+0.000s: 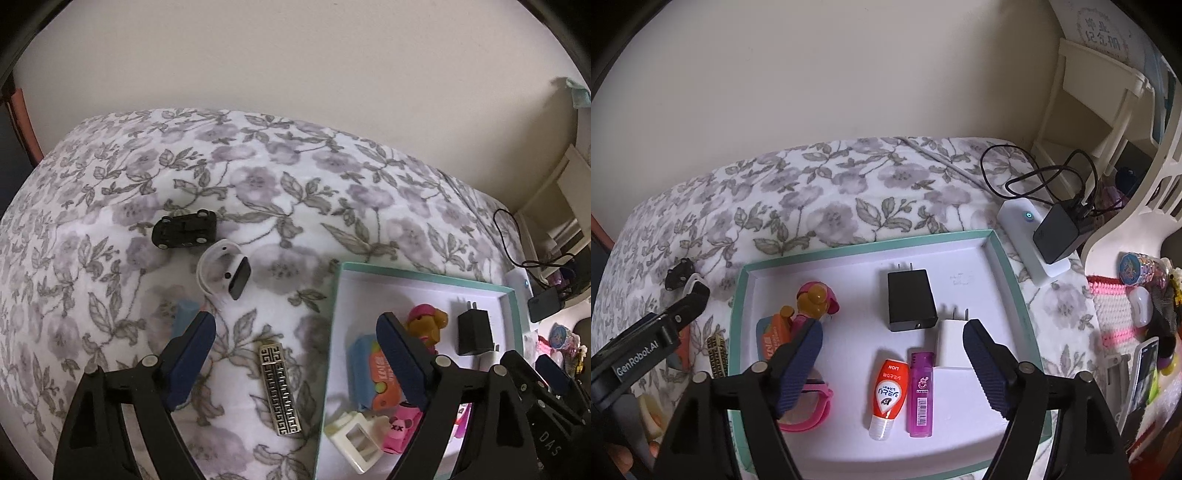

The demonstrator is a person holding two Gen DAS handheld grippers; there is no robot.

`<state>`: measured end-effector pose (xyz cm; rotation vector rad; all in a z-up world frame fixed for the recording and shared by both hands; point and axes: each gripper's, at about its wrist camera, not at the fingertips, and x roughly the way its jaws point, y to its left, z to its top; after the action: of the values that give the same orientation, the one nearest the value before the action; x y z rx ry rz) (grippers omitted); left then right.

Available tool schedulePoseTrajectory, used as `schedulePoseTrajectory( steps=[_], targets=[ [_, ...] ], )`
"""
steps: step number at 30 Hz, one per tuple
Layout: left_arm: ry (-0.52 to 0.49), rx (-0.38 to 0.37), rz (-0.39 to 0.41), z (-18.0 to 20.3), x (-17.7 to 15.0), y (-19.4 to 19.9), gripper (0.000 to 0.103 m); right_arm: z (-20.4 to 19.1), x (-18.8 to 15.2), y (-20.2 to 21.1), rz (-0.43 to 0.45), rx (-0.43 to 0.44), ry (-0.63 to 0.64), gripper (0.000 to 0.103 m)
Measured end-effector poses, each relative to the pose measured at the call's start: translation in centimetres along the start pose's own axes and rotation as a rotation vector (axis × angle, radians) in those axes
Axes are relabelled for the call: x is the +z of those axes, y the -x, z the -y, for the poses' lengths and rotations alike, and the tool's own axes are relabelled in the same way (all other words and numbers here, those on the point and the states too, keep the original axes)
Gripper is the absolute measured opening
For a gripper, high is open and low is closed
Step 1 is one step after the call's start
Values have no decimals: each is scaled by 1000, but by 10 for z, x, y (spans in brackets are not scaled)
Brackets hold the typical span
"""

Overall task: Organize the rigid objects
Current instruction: 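Move both tools back toward the remaining items beside the tray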

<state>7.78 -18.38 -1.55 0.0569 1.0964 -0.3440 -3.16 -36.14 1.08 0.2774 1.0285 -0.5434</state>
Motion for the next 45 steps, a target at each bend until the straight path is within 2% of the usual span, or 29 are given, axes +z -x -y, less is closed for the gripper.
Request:
schedulePoseTrajectory(
  steps=[8, 9, 10, 11, 22, 27, 31, 37, 45],
  targets=[
    [6, 21, -3, -3, 0, -1, 89, -1, -2, -6, -21, -8, 2, 84],
    [7, 26, 0, -3, -1, -1, 89, -2, -3, -7, -24, -9, 3, 86],
    [8, 31, 3, -4, 0, -1, 89, -2, -3, -8, -28, -12, 5, 97],
    [10, 31, 3, -4, 0, -1, 89, -2, -3, -10, -31, -16, 6, 103],
    [28, 37, -11, -11, 1, -3, 89, -4, -5, -12, -33, -21, 21, 103],
    [86, 49, -28, -36, 6, -5, 89, -13, -7, -18, -41, -16, 44, 103],
    [110, 94, -20, -58, 10, -3, 89, -28, -10, -22, -51, 12, 61, 103],
    [155, 162, -3, -99, 14, 7, 89, -71, -13, -17, -41, 109, 126, 103],
    [278, 146, -10, -154, 16, 14, 89, -127, -28, -14, -33, 158, 237, 103]
  ],
)
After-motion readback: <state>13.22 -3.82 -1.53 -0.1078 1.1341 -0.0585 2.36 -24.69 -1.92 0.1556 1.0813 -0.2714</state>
